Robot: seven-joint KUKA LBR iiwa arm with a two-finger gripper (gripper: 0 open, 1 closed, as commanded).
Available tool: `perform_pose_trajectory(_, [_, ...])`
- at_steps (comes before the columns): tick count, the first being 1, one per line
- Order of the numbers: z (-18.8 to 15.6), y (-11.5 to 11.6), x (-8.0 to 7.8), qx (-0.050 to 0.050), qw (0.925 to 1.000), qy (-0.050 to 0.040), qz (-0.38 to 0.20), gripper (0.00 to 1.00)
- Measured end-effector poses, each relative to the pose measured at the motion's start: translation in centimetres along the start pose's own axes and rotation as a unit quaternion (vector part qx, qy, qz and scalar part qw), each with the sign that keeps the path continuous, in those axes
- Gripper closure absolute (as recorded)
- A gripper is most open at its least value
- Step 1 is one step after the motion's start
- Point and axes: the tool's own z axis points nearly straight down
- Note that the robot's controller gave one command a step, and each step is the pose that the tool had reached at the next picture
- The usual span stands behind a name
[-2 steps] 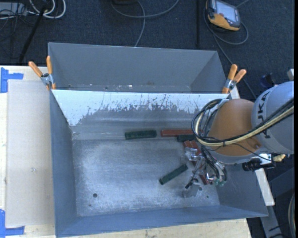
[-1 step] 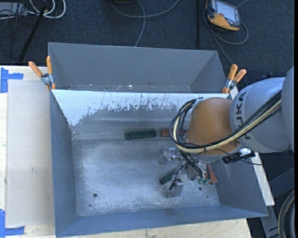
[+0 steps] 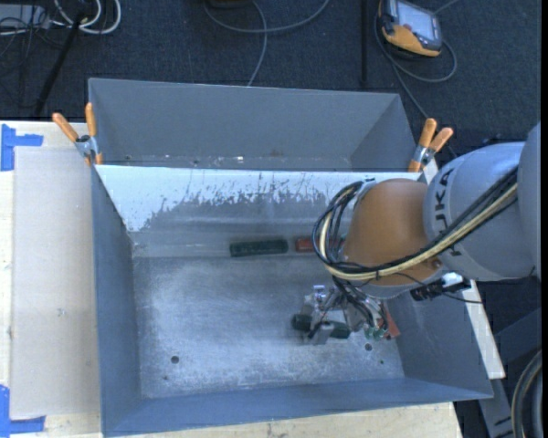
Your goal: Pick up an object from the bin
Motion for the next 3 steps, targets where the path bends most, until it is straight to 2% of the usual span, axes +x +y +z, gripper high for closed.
perform_pose_trajectory(1, [-0.8,-5.7,1.6,0.001,0.9999,0.0018,0.01,1.0])
perform_pose_trajectory(2, [-13.3,-13.3,0.8,0.003,1.0,-0.0042,0.004,1.0])
perform_pose_trajectory(3, [-12.8,-13.0,0.9,0.0,1.0,-0.0001,0.003,0.0])
